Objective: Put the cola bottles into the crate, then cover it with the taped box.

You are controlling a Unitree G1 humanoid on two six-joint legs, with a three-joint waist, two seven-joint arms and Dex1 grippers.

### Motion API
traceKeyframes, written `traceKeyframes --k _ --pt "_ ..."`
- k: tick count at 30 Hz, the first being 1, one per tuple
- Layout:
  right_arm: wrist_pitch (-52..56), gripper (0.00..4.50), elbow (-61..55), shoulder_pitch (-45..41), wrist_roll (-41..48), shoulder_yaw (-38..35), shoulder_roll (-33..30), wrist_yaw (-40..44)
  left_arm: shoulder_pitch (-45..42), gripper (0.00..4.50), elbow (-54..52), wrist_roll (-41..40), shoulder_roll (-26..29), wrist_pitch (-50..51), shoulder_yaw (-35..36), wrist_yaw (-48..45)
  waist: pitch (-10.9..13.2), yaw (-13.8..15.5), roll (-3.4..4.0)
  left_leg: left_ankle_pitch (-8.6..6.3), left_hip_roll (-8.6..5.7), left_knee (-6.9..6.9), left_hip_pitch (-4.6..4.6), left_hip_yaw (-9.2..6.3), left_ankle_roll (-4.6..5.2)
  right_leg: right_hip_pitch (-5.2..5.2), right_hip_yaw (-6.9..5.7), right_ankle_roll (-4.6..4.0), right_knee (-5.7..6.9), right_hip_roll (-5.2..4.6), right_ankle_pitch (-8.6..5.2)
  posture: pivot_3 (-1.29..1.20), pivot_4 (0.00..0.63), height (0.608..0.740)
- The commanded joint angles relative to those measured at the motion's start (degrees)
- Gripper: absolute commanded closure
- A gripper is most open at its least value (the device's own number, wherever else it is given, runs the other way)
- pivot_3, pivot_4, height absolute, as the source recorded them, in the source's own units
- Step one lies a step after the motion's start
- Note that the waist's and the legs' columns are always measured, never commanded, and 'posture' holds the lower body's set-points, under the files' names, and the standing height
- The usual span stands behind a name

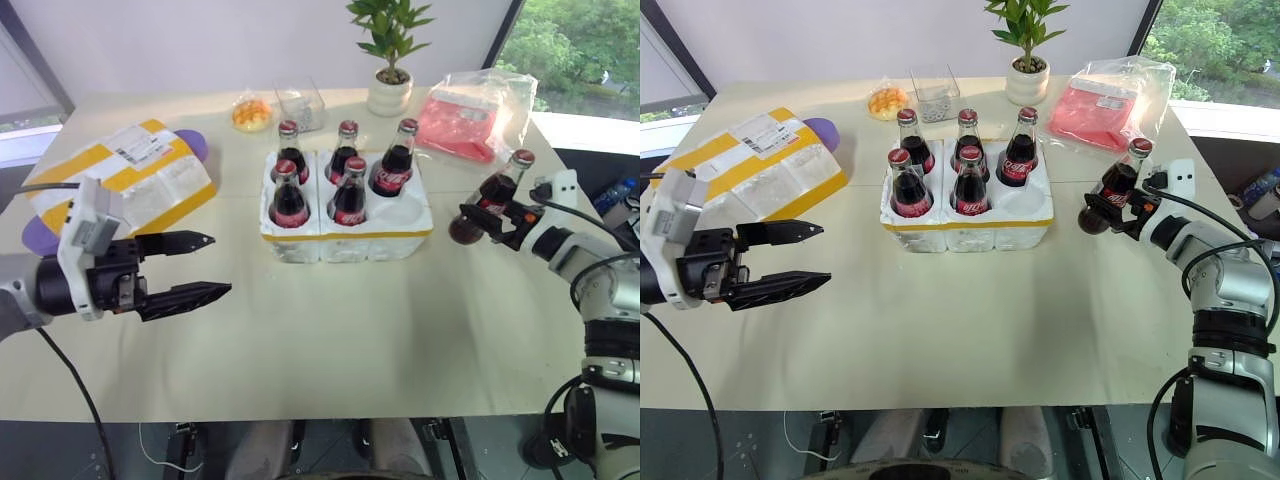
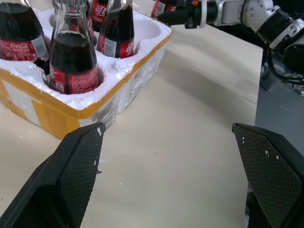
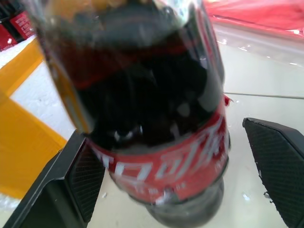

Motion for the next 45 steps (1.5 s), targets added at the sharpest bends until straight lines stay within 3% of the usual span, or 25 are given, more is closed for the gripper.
traceKeyframes --k 1,3,7,13,20,24,33,41,44,45 --pt "-2.0 0.83 0.0 -2.0 0.6 -1.7 0.4 0.6 -1.5 0.00 -0.4 0.3 0.8 -1.9 -0.6 0.2 0.0 0.0 0.00 0.00 0.00 0.00 0.00 0.00 0.00 0.00 0.00 0.00 0.00 0.00 0.00 0.00 0.150 0.740" --pt "-2.3 1.67 -1.1 -1.8 0.8 -1.9 0.5 1.0 -1.9 0.00 0.0 0.5 0.7 -2.3 -1.2 0.2 0.0 0.0 0.00 0.00 -0.01 0.00 0.00 0.00 0.00 0.00 0.00 0.00 0.00 0.02 0.00 0.00 0.150 0.740" --pt "-0.7 1.65 -5.6 -1.4 4.1 -4.5 0.3 1.7 -2.4 0.00 1.0 1.0 0.6 -3.1 -1.9 0.1 0.0 -0.1 0.08 0.01 -0.01 -0.09 -0.01 0.00 -0.02 -0.07 0.00 0.01 0.01 0.02 0.01 0.00 0.150 0.740" --pt "11.3 1.65 -16.7 -6.0 18.8 -10.9 0.2 0.3 -1.9 0.00 2.8 1.6 0.8 -3.9 -1.6 -0.4 0.3 -0.3 0.53 0.12 0.00 -0.40 -0.03 0.05 -0.16 -0.29 0.05 0.11 0.03 -0.02 0.10 0.00 0.150 0.740" --pt "18.1 1.65 -26.2 -9.8 25.0 -6.4 2.0 -0.6 -2.2 0.00 3.3 2.8 -0.3 -5.3 -2.6 0.4 0.3 -1.3 0.49 0.20 0.11 -0.74 -0.03 0.04 -0.27 -0.47 0.08 0.03 0.05 0.02 0.10 0.00 0.150 0.740" --pt "18.2 1.65 -26.0 -11.6 24.0 -2.6 3.4 -0.1 -2.7 0.00 2.9 2.9 -0.6 -5.7 -3.2 1.2 0.3 -1.3 0.48 0.19 0.03 -0.63 -0.03 0.06 -0.26 -0.42 0.07 0.01 0.03 -0.03 0.13 0.00 0.150 0.740" --pt "11.1 1.65 -21.9 -12.1 11.4 9.7 4.7 2.8 -1.9 0.00 2.1 2.8 -0.9 -6.3 -2.0 3.0 0.3 -1.3 0.48 0.21 0.04 -0.64 -0.05 0.07 -0.27 -0.48 0.07 0.00 0.08 -0.01 0.14 0.00 0.150 0.740" --pt "3.8 1.65 -20.6 -9.7 0.9 19.7 2.7 11.7 -0.8 0.00 2.1 3.5 -0.7 -6.9 -1.3 3.5 0.3 -1.5 0.48 0.21 0.05 -0.65 -0.05 0.07 -0.29 -0.51 0.07 0.00 0.09 0.04 0.14 0.00 0.150 0.740" --pt "4.1 0.12 -18.6 -10.1 -1.1 21.5 2.8 13.1 -0.4 0.00 2.3 4.3 -0.7 -7.6 -1.7 3.5 0.3 -1.5 0.48 0.22 0.07 -0.66 -0.05 0.08 -0.30 -0.52 0.07 0.00 0.10 0.05 0.15 0.00 0.150 0.740" --pt "4.1 0.05 -18.0 -10.4 -1.6 21.6 2.9 13.3 -0.3 0.00 2.3 4.6 -0.7 -7.8 -1.8 3.5 0.3 -1.5 0.45 0.22 0.07 -0.66 -0.05 0.08 -0.30 -0.53 0.07 0.00 0.11 0.06 0.14 0.00 0.150 0.740"
